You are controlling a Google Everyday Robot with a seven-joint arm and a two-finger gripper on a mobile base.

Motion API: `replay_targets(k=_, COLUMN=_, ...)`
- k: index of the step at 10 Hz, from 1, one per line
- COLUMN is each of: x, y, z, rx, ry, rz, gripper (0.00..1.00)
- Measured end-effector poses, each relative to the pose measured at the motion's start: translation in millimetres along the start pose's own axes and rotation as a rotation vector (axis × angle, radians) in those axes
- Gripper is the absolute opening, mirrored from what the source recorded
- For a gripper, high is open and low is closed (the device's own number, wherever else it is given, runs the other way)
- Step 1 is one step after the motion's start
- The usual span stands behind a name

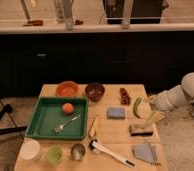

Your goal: Wipe red bowl with sponge

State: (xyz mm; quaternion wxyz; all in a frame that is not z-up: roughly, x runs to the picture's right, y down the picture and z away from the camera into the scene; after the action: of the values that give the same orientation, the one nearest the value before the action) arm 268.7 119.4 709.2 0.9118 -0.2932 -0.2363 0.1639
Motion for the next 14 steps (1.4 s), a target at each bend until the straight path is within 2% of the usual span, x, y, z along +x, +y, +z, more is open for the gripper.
replay_targets(k=3, x=-2.6, y=-0.8, z=2.3, rx=-0.002, ry=-0.001, rz=-0.005, gripper=0.8)
replay_targets(k=4, x=-3.9, y=-0.4, z=4.7, rx=-0.001, ry=-0.016, rz=-0.005, gripper=0.8)
replay_targets(k=5, x=-6.8, y=1.3, z=11.4, rx=0.004, ry=-0.061, rz=-0.011, gripper=0.8)
replay_targets(k=6, x=-13.2, y=2.8, z=20.0, rx=0.013, ry=-0.131, rz=-0.011, gripper=0.8)
replay_targets(k=7, x=-18.7, y=3.2, z=33.1, rx=0.021, ry=-0.232, rz=-0.004, gripper=0.8)
replay_targets(k=8, x=-20.0, y=2.7, z=44.1, rx=0.025, ry=-0.288, rz=0.002, gripper=0.8)
replay_targets(k=9, x=-24.0, y=-0.1, z=52.2, rx=0.026, ry=-0.307, rz=0.001, gripper=0.8)
replay_targets(k=11, x=-32.6, y=-6.7, z=67.3, rx=0.041, ry=-0.272, rz=-0.008, gripper=0.8)
replay_targets(k=14, x=-43.5, y=-18.1, z=87.5, rx=0.101, ry=-0.16, rz=-0.035, gripper=0.8)
